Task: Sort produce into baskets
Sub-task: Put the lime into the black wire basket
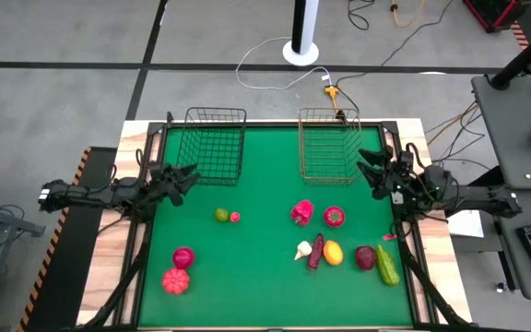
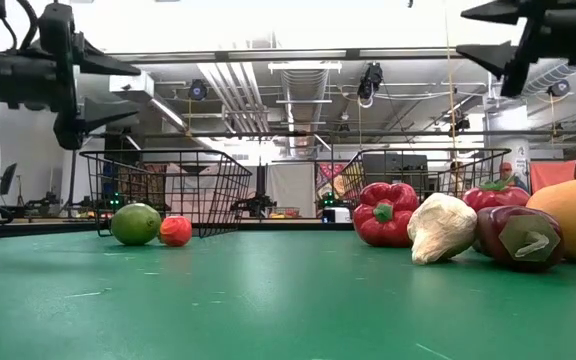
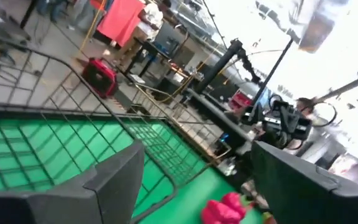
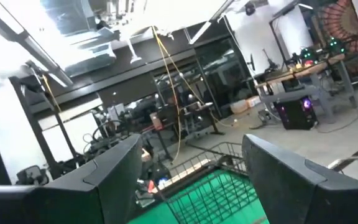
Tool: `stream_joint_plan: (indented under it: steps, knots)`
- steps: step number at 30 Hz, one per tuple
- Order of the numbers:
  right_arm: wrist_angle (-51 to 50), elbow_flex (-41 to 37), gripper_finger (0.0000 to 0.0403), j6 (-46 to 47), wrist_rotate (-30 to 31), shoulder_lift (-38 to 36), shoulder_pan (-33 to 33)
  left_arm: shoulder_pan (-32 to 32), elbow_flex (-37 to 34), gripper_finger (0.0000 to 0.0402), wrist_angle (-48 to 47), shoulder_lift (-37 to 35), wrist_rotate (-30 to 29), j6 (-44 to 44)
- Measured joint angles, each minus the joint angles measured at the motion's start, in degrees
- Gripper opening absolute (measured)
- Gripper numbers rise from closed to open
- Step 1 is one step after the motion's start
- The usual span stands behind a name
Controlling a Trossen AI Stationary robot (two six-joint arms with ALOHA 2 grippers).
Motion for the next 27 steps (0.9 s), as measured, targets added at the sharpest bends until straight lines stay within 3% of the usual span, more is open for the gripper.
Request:
stream_joint_plan:
  steps: [4, 9, 12, 16, 24, 27]
  knots:
    - [-1.06, 4.68, 0.0263, -0.33, -0.50, 7.16, 0.02, -0.03, 0.00, 0.0277, 4.62, 0.56, 8.31, -0.30]
    - [-11.40, 12.76, 0.0258, -0.38, -0.57, 15.84, 0.00, -0.92, 0.00, 0.0277, 19.97, 5.48, 19.70, 2.66]
    - [-18.29, 17.80, 0.0260, -0.10, -0.57, 20.46, 0.01, -1.63, 2.33, 0.0277, 20.74, 9.40, 21.94, 4.36]
    - [-23.62, 23.04, 0.0266, 0.81, -0.57, 25.35, 0.02, -2.66, 10.17, 0.0277, 6.97, 16.23, 22.13, 4.66]
    - [-29.60, 28.76, 0.0272, 1.25, -0.57, 30.10, 0.13, -6.69, 30.83, 0.0277, -32.29, 35.24, 22.26, 11.00]
    - [-30.21, 29.12, 0.0268, 1.62, -0.57, 30.75, 0.13, -9.75, 36.17, 0.0277, -40.35, 43.73, 22.29, 13.03]
